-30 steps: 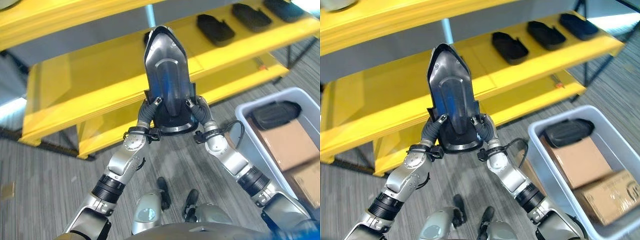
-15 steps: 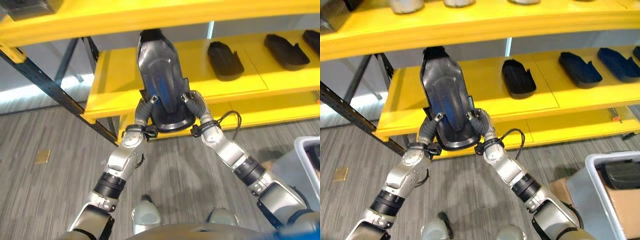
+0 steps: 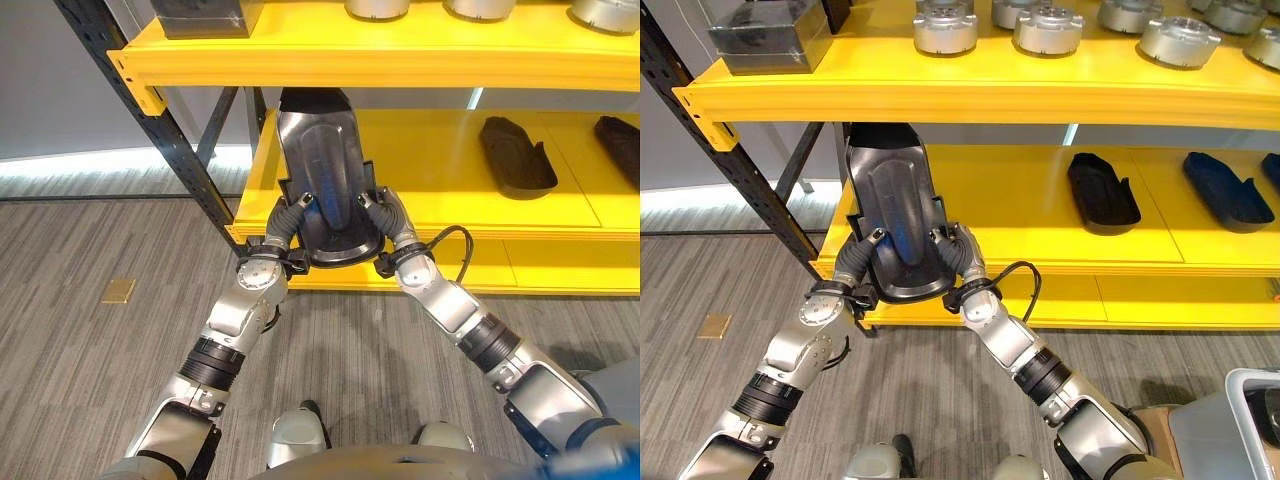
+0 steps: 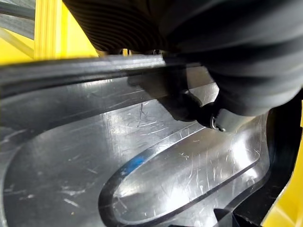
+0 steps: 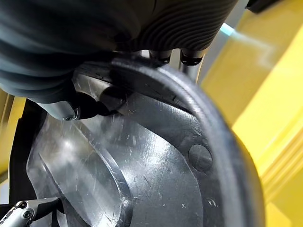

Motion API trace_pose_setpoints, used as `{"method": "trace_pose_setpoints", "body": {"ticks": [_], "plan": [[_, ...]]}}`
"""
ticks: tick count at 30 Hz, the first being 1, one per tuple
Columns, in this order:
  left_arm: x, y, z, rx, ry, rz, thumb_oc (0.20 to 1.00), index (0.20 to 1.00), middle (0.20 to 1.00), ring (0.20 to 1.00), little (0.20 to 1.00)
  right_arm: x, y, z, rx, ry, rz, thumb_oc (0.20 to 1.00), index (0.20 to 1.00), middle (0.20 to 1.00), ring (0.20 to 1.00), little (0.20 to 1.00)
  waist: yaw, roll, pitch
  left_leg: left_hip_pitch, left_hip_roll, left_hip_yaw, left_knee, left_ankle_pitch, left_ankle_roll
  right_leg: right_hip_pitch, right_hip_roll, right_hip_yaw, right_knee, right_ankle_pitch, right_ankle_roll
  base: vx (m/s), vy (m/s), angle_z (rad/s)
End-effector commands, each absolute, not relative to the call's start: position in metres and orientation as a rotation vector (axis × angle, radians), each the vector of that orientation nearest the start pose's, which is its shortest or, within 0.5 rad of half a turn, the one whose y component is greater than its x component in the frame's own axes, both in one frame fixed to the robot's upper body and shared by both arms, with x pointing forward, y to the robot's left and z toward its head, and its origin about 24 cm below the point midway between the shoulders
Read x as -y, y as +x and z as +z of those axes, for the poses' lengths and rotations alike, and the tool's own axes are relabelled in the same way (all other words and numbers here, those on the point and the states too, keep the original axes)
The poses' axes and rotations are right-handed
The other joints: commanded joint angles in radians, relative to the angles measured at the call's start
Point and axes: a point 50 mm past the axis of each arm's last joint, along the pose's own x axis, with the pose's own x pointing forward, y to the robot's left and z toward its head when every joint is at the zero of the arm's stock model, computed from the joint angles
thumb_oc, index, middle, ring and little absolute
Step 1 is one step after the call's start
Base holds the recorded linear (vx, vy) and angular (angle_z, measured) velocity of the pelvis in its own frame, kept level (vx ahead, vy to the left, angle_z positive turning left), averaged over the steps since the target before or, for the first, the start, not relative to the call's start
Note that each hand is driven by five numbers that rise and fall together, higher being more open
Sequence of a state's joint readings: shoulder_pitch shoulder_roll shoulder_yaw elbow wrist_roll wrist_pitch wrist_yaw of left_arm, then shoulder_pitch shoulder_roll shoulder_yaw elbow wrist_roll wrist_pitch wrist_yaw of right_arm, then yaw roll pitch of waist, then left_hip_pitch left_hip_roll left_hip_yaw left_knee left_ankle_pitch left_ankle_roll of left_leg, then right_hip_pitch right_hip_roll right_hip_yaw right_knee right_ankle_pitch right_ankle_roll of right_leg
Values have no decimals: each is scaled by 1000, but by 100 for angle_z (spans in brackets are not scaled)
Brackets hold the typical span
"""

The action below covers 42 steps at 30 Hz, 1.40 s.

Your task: Move parts from the plastic box to the shelf.

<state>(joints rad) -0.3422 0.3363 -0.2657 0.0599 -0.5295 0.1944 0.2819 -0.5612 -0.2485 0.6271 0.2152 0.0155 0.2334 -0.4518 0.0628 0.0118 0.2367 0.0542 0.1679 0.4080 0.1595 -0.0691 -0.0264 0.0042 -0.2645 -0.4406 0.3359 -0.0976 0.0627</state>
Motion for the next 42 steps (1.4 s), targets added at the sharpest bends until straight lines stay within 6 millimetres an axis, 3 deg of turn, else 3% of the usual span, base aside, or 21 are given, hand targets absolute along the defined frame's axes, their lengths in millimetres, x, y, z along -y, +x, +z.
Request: {"method": "trace_pose_setpoints", "body": {"ticks": [1,2,3,4,5,6,9,12,16,19,21,22,24,28,29,31,32,35,39,40,42], "plan": [[-105,304,132,116,-149,-244,200,200,200,200,200,58,330,132,297,-467,98,200,200,200,200,200,3,5,-21,24,-40,-45,-112,50,9,-26,35,-4,-85,20,65,165,-203,-3],[-105,305,135,128,-145,-245,200,200,200,200,200,56,332,138,313,-478,99,200,200,200,200,200,0,-1,-14,27,-39,-25,-103,33,8,-40,3,-3,-146,84,92,231,-344,-21],[-100,309,146,154,-128,-256,200,200,200,200,200,58,340,151,341,-477,80,200,200,200,200,200,-26,-11,15,29,-35,-17,-77,-4,13,-108,-46,102,-193,182,130,184,-278,-27],[-100,309,146,154,-128,-256,200,200,200,200,200,58,340,151,341,-477,80,200,200,200,200,200,-26,-11,15,29,-35,-17,-77,-4,13,-108,-46,102,-193,182,130,182,-374,-16],[-98,313,152,164,-119,-263,200,200,200,200,200,62,342,159,358,-478,70,200,200,200,200,200,-51,-15,32,21,-27,-20,-66,-14,14,-135,-35,178,-196,177,144,186,-328,15],[-95,315,152,158,-118,-274,200,200,200,200,200,67,343,159,357,-478,64,200,200,200,200,200,-65,-21,37,24,-12,-6,-51,-20,12,-142,-34,198,-180,170,142,297,-447,38],[-94,316,155,155,-127,-278,200,200,200,200,200,77,348,166,362,-497,76,200,200,200,200,200,-70,-29,41,14,26,40,7,-29,-17,-112,-3,148,-155,121,110,252,-306,65],[-90,316,160,159,-138,-295,200,200,200,200,200,80,353,174,375,-521,85,200,200,200,200,200,-70,-27,41,-5,51,39,41,-39,-48,-87,36,132,-141,64,85,213,-262,52],[-85,314,162,167,-128,-328,200,200,200,200,200,83,357,184,418,-578,71,200,200,200,200,200,-83,-28,53,-25,108,86,67,-19,-65,-66,77,87,-145,21,31,151,-244,34],[-85,313,160,158,-131,-342,200,200,200,200,200,89,360,187,421,-597,53,200,200,200,200,200,-93,-27,55,-16,119,107,102,-41,-77,-47,90,75,-146,-2,24,131,-128,34],[-84,313,161,164,-130,-353,200,200,200,200,200,92,361,192,438,-612,42,200,200,200,200,200,-95,-24,64,-29,121,115,134,-17,-87,-38,111,71,-155,-6,10,44,-92,47],[-84,313,162,163,-130,-361,200,200,200,200,200,93,363,195,450,-621,42,200,200,200,200,200,-82,-17,85,-86,127,93,163,54,-89,-38,133,66,-150,-11,-16,55,-69,43],[-85,313,158,150,-128,-351,200,200,200,200,200,89,364,196,450,-620,60,200,200,200,200,200,-66,-10,97,-100,133,54,112,93,-85,-26,148,70,-140,-30,-26,147,91,24],[-82,310,151,139,-144,-354,200,200,200,200,200,81,362,188,427,-618,78,200,200,200,200,200,-56,5,85,-80,162,16,-31,198,-112,-28,125,62,-131,-22,-11,219,336,-4],[-81,311,151,133,-147,-368,200,200,200,200,200,82,365,182,399,-609,67,200,200,200,200,200,-48,16,84,-90,167,-10,-45,190,-105,-45,98,60,-74,-46,-6,187,393,-8],[-81,313,147,117,-140,-387,200,200,200,200,200,84,368,177,378,-602,58,200,200,200,200,200,-45,11,82,-79,151,-4,-42,147,-93,-52,80,60,-52,-49,1,230,368,-1],[-82,315,146,108,-125,-405,200,200,200,200,200,90,371,174,345,-574,33,200,200,200,200,200,-47,15,79,-65,106,-4,-49,108,-75,-55,72,56,-31,-53,8,276,367,-2],[-75,321,159,150,-50,-454,200,200,200,200,200,104,373,168,301,-490,-81,200,200,200,200,200,-41,23,96,-83,3,-67,-73,81,-33,-89,92,111,-4,-48,29,180,266,10],[-74,322,168,192,-31,-450,200,200,200,200,200,111,374,169,302,-449,-140,200,200,200,200,200,-46,26,124,-87,-23,-82,-73,64,-5,-151,43,156,30,-16,78,-23,-25,-7],[-76,324,175,223,-25,-436,200,200,200,200,200,113,375,175,328,-460,-157,200,200,200,200,200,-45,22,142,-96,-12,-60,-52,47,-4,-167,8,143,13,6,93,-76,-139,-13],[-79,325,182,245,-27,-416,200,200,200,200,200,112,377,183,344,-483,-145,200,200,200,200,200,-42,23,148,-107,6,-38,-33,42,-16,-148,3,119,-18,3,89,-38,-143,-6]]}}
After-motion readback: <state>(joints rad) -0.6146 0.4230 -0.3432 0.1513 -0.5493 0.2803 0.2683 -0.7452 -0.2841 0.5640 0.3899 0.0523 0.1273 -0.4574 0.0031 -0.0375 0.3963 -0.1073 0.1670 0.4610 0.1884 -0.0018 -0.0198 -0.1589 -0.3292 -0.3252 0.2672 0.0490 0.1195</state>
